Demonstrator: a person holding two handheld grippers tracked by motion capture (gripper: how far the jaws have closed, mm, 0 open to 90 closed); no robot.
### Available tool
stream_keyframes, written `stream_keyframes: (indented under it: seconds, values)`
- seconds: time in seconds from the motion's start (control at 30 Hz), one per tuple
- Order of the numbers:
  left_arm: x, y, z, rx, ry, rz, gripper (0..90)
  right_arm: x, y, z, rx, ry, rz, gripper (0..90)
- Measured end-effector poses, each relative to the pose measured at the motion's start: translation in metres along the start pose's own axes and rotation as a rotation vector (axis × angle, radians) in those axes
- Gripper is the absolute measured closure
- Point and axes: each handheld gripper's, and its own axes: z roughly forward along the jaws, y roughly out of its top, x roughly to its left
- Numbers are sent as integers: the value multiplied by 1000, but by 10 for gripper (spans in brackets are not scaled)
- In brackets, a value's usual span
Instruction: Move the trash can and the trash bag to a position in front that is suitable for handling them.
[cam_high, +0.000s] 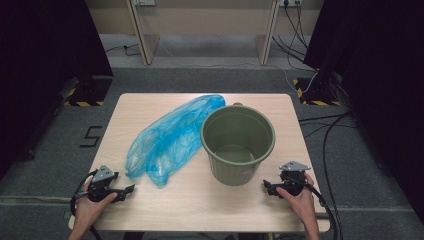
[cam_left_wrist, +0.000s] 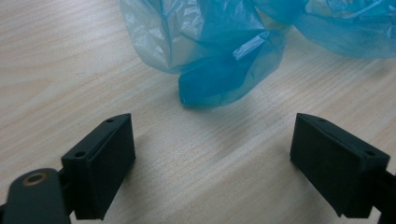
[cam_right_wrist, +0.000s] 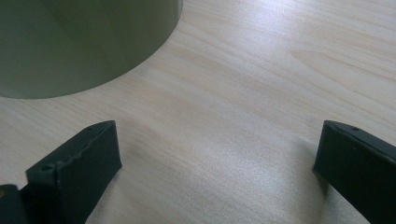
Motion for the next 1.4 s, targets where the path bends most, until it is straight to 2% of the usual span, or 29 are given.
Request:
stream_keyframes:
  seconds: [0.27,0.33,0.4,0.53,0.63,0.7,0.73,0.83,1.03,1.17,1.2,1.23,1.4]
  values:
    - [0,2,-1,9,0,-2,149,0,0,0,-1,0,-1,3]
    - [-1,4,-5,-7,3,-4,149,0,0,0,1,1,-1,3]
    - [-1,9,-12,-58,-2,-26,149,0,0,0,1,1,-2,3]
    - [-3,22,-26,-117,9,-27,148,0,0,0,1,1,-2,3]
    - [-9,36,-34,-152,7,-9,148,0,0,0,1,1,-2,3]
    - [-12,47,-36,-156,14,9,148,0,0,0,2,2,-3,3]
    - [-15,56,-33,-161,4,24,148,0,0,0,1,2,-3,3]
    - [-20,65,-29,-165,-8,37,148,0,0,0,1,2,-3,3]
    - [-39,85,-10,-162,-42,86,148,0,0,0,1,2,-4,3]
    - [-53,90,9,-135,-74,111,148,0,0,0,2,3,-4,3]
    - [-59,92,19,-126,-84,125,148,-1,0,0,1,4,-5,3]
    - [-59,92,19,-126,-84,125,148,-1,0,0,1,4,-5,3]
    - [-74,96,43,-88,-106,165,150,-1,0,0,1,4,-5,3]
